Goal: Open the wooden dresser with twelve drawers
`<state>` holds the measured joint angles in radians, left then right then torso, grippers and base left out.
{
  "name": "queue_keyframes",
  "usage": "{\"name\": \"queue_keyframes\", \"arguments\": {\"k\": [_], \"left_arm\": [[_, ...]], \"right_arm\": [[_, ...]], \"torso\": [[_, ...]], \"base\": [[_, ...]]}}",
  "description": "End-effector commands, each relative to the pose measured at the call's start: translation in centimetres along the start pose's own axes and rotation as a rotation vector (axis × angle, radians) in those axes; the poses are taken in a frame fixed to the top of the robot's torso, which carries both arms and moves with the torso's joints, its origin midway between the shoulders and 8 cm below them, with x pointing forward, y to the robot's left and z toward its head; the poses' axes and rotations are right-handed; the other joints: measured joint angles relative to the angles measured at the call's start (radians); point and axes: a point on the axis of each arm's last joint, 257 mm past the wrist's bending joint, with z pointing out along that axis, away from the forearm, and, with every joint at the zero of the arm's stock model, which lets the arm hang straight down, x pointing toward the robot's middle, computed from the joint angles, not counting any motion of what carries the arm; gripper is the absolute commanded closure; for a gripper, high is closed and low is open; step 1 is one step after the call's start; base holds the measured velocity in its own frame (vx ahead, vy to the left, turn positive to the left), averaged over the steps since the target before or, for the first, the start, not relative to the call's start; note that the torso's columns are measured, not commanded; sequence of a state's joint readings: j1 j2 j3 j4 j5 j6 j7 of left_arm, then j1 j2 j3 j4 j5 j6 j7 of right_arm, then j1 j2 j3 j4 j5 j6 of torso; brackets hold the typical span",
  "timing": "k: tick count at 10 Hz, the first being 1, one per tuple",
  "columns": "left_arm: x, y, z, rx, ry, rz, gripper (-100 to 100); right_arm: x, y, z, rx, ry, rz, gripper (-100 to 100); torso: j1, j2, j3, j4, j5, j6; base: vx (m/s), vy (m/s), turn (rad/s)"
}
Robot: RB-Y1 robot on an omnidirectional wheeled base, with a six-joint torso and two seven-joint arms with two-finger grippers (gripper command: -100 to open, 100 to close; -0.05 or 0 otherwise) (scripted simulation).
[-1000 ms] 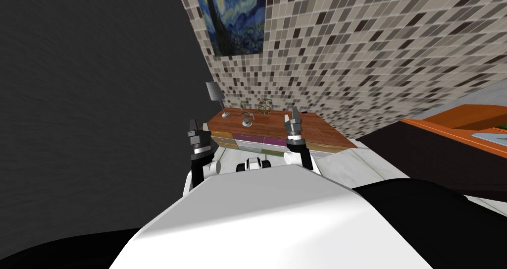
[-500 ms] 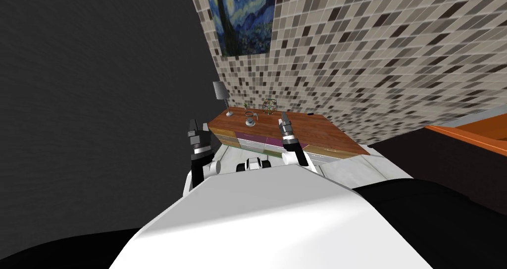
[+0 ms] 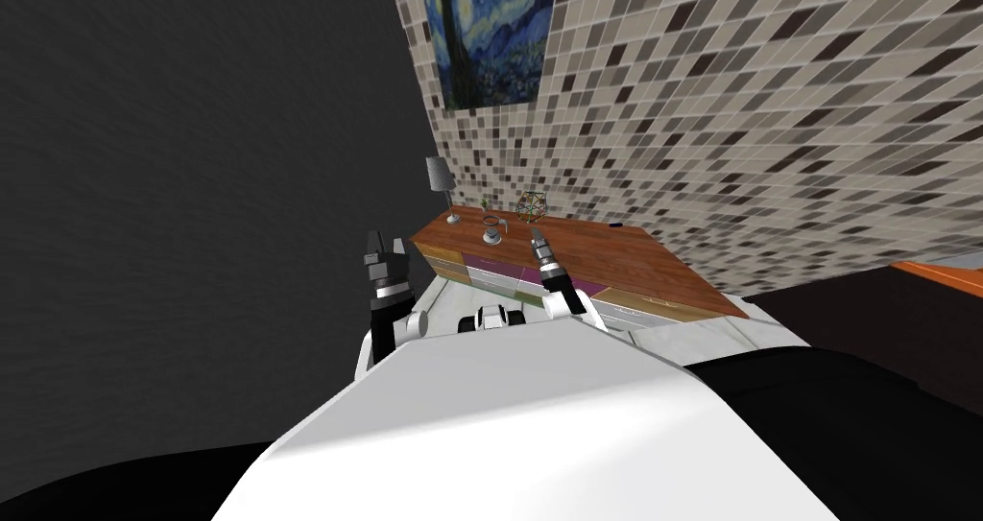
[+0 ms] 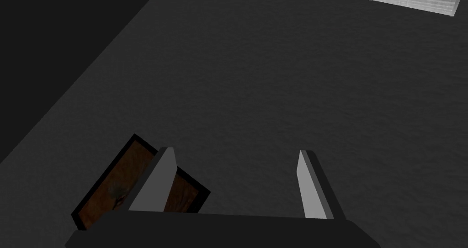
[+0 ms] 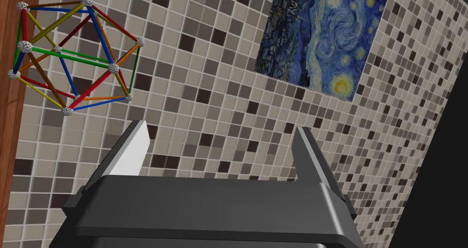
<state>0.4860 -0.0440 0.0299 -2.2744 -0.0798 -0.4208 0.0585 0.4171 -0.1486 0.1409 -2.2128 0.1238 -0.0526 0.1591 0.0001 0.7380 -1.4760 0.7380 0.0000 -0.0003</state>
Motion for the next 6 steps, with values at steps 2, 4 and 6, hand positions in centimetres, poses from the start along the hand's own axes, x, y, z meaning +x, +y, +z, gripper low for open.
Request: {"name": "queue_keyframes", "arguments": {"k": [2,4,6], "left_arm": [[0.0,0.0,0.0,0.0,0.0,0.0,0],[0.0,0.0,0.0,0.0,0.0,0.0,0],[0.0,0.0,0.0,0.0,0.0,0.0,0]], "right_arm": [[2.7,-4.4,-0.3,0.132,0.065,-0.048,-100],[4.4,-6.7,-0.6,0.195,0.106,-0.084,-100],[6.0,-9.3,-1.2,0.267,0.148,-0.124,-100]], "torso": [[0.0,0.0,0.0,0.0,0.0,0.0],[0.0,0.0,0.0,0.0,0.0,0.0],[-0.001,0.0,0.0,0.0,0.0,0.001]], "base": [[0.003,0.017,0.143],[0.008,0.018,0.153],[0.004,0.013,0.077]]}}
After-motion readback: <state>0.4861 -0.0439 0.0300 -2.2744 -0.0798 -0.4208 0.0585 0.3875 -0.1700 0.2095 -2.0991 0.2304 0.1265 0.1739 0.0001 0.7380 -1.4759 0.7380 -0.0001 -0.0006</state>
